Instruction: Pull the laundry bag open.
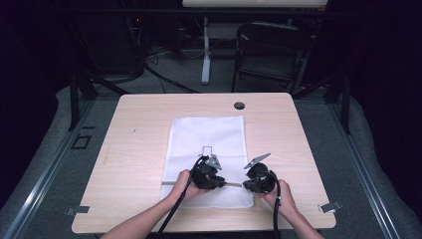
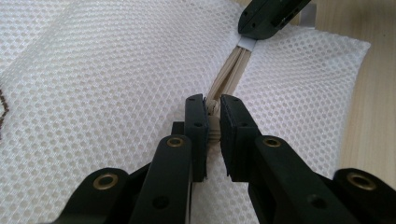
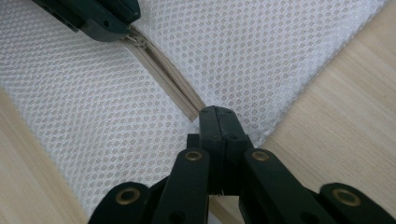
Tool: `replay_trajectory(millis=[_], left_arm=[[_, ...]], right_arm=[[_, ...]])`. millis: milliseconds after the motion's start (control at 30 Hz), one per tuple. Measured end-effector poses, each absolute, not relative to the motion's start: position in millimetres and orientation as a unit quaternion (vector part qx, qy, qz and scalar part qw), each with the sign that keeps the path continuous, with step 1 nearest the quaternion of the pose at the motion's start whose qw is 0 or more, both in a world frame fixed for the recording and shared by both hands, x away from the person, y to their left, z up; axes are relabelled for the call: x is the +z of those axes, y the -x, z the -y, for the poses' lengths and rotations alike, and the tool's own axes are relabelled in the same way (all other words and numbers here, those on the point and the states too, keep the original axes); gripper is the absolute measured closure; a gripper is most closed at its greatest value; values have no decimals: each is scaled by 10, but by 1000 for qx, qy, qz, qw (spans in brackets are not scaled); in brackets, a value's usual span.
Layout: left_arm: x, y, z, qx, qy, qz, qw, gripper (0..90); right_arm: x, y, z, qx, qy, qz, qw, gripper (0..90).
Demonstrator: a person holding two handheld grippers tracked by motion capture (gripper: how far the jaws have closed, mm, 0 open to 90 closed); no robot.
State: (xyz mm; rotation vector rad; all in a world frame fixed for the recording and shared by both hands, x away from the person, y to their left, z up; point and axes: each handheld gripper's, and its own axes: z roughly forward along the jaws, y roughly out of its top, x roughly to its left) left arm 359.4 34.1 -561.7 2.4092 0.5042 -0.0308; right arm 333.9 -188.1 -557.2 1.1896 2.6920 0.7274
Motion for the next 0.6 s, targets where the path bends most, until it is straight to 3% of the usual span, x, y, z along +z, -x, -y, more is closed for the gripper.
replay_trajectory(millis=[600], left_arm=[[-5609, -3544, -396, -21, -922, -196, 335, 823]], right_arm=[[-5578, -3330, 1856, 244, -391, -886, 59, 900]])
